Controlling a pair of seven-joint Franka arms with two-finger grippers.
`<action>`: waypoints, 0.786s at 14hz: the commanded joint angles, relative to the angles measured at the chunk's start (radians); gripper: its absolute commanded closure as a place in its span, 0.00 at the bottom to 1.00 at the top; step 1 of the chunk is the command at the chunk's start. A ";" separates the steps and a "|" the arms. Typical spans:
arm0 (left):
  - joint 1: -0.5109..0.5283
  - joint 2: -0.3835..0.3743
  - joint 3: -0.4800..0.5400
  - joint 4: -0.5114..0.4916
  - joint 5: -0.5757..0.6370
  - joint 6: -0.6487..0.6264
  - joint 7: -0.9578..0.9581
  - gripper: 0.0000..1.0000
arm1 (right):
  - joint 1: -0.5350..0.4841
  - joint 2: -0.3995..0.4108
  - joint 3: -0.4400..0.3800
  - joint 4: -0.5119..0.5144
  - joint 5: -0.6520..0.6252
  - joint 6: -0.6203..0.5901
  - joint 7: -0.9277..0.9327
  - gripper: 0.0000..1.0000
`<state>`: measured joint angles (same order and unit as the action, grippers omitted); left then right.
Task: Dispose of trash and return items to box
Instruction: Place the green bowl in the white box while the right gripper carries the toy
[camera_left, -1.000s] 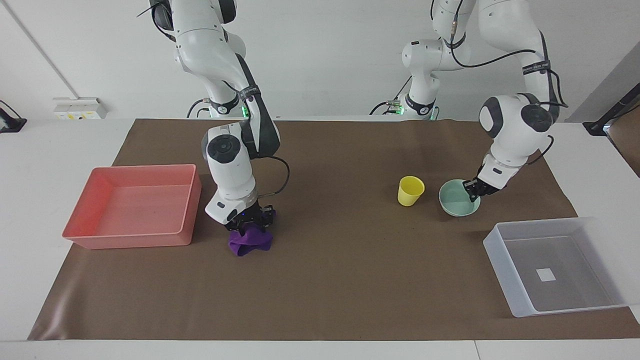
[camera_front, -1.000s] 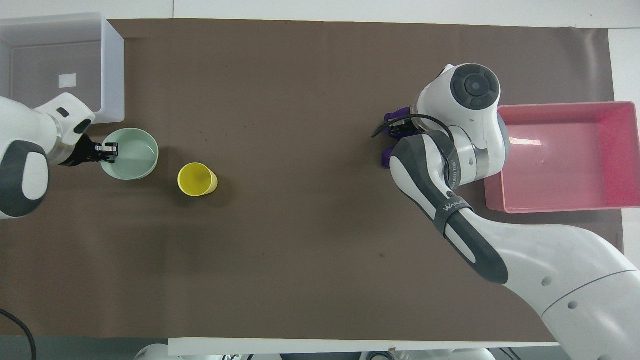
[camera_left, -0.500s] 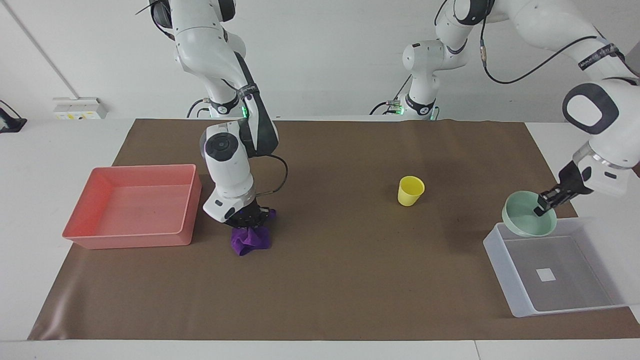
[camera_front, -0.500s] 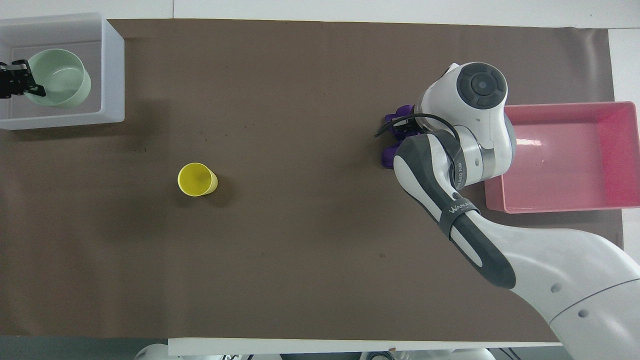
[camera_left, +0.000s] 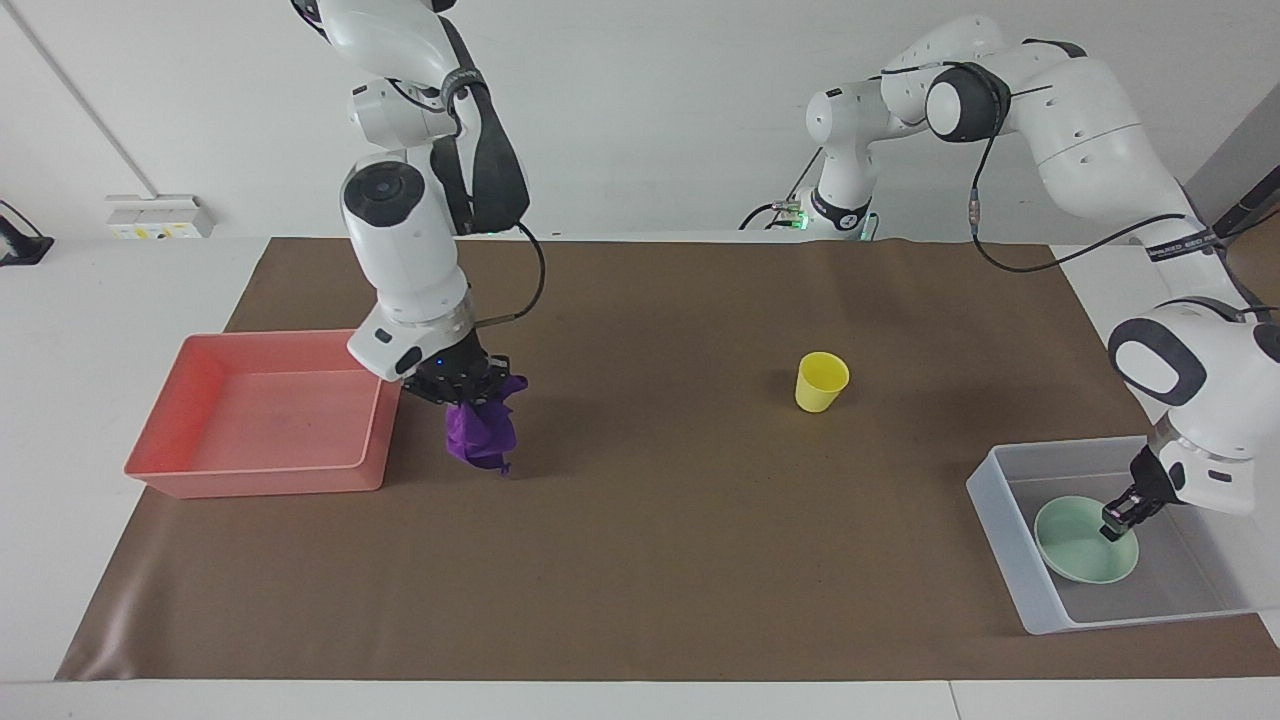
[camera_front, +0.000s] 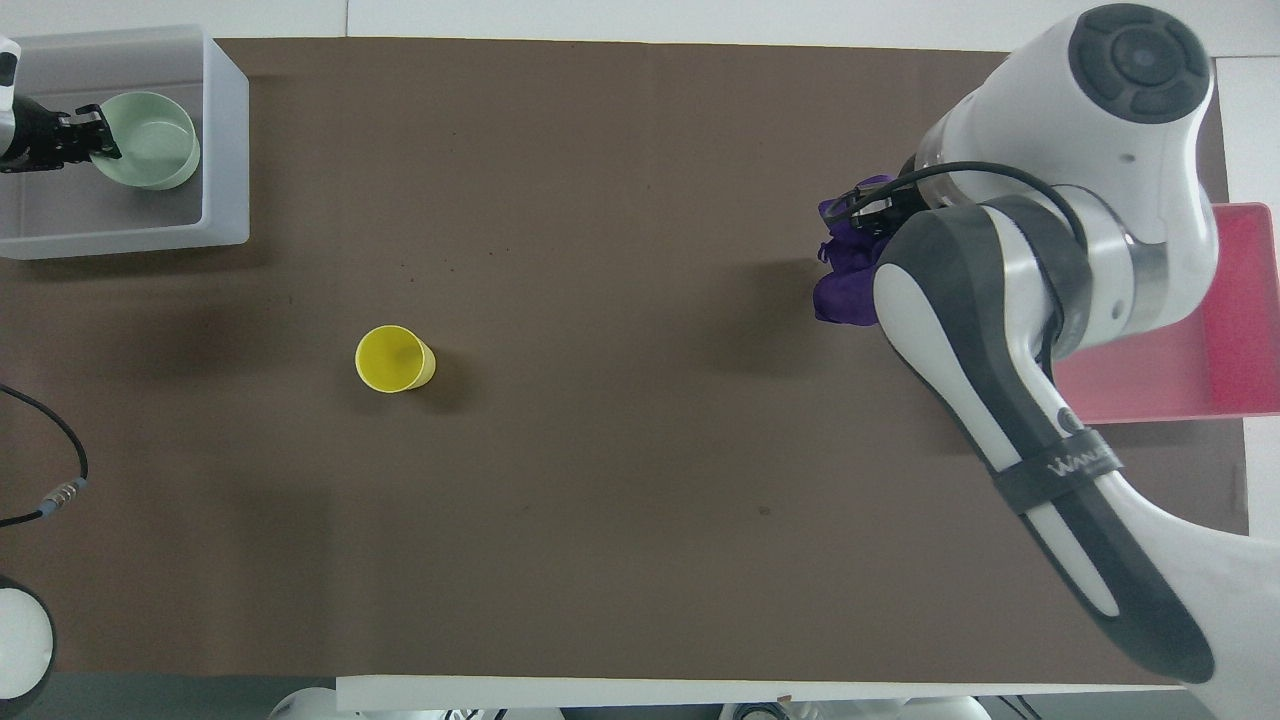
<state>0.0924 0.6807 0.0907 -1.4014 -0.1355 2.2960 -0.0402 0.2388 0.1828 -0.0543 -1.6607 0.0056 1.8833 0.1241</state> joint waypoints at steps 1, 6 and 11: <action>-0.013 -0.032 0.004 0.080 0.025 -0.151 0.002 0.00 | -0.084 -0.035 0.004 0.035 -0.031 -0.081 -0.099 1.00; -0.136 -0.350 0.001 -0.068 0.077 -0.416 -0.001 0.00 | -0.222 -0.086 0.004 -0.011 -0.056 -0.130 -0.279 1.00; -0.380 -0.631 -0.005 -0.544 0.094 -0.327 -0.010 0.00 | -0.283 -0.109 0.004 -0.055 -0.098 -0.149 -0.313 1.00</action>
<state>-0.2147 0.1731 0.0774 -1.6818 -0.0619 1.8228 -0.0482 -0.0153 0.1143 -0.0617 -1.6544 -0.0716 1.7246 -0.1648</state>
